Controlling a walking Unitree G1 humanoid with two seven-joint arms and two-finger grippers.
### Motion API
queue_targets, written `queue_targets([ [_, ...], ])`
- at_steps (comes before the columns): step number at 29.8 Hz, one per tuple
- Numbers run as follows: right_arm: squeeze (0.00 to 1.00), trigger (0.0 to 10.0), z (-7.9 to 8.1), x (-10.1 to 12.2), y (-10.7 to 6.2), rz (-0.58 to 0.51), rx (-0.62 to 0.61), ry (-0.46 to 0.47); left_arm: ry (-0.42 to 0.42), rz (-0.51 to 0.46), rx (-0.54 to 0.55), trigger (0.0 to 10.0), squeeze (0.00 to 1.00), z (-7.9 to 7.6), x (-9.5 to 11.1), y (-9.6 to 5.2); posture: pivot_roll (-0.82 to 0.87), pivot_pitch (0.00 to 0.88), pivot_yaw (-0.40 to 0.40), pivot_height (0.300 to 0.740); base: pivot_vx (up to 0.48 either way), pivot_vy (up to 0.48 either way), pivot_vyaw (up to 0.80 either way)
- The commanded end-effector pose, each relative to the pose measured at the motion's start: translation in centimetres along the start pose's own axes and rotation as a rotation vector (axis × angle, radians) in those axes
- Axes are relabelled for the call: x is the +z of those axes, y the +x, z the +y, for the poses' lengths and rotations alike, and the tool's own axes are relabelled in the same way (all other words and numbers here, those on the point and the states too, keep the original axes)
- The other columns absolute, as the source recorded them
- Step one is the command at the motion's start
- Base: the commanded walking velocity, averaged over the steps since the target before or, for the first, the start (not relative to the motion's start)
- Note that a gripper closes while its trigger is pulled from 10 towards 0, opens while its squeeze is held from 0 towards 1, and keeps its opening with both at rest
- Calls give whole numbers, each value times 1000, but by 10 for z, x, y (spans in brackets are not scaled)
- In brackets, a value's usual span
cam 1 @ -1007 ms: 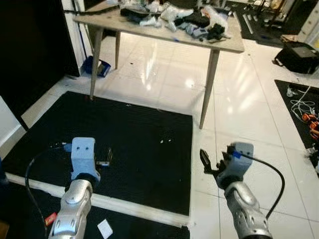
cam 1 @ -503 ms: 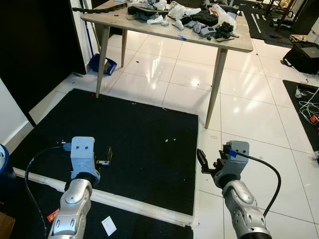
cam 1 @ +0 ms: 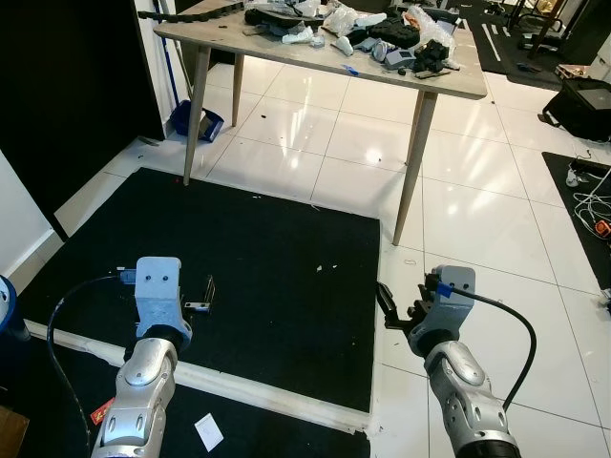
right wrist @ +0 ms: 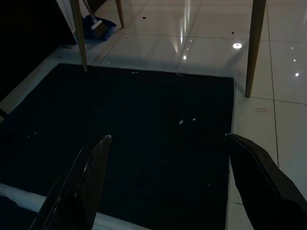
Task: Picking trash to rubbish bin
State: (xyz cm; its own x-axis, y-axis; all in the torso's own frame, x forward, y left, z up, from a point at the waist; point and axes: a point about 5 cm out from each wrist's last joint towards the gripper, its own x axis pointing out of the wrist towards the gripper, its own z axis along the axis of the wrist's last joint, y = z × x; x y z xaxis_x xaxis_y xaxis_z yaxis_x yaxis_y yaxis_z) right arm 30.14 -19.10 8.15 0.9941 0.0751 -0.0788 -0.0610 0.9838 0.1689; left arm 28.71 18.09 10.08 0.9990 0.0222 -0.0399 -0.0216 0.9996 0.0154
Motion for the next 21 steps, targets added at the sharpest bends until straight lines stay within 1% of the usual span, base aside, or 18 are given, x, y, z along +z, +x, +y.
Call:
queue_targets([
  [1, 0, 10000, 2, -3, 0, 8, 23, -9, 7, 7, -18, 10000, 0, -3, -3, 0, 23, 138, -32, 740, 266, 0, 0],
  [2, 0, 10000, 2, -3, 0, 8, 23, -9, 7, 7, -18, 10000, 0, -3, -3, 0, 23, 138, -32, 740, 266, 0, 0],
  [5, 0, 10000, 12, 0, 1, -10, 93, -38, 10, 10, -37, 10000, 0, -6, -3, 0, 20, 141, -38, 740, 265, 0, 0],
  [6, 0, 10000, 12, 0, 1, -10, 93, -38, 10, 10, -37, 10000, 0, -6, -3, 0, 20, 141, -38, 740, 266, 0, 0],
  [7, 0, 10000, 15, 1, 2, -14, 117, -45, 10, 11, -41, 10000, 0, -8, -4, 0, 21, 143, -41, 740, 270, 0, 0],
  [12, 0, 10000, 19, 2, 3, -15, 137, -50, 10, 8, -48, 10000, 0, -10, -4, 1, 21, 143, -41, 740, 277, 0, 0],
  [16, 0, 10000, 23, 2, 5, -14, 163, -57, 2, -5, -68, 10000, 0, -16, -1, 3, 21, 142, -45, 740, 315, 0, 0],
  [21, 0, 10000, 25, 3, 5, -15, 179, -64, 11, -5, -82, 10000, 0, -18, -2, 4, 20, 141, -46, 740, 318, 0, 0],
])
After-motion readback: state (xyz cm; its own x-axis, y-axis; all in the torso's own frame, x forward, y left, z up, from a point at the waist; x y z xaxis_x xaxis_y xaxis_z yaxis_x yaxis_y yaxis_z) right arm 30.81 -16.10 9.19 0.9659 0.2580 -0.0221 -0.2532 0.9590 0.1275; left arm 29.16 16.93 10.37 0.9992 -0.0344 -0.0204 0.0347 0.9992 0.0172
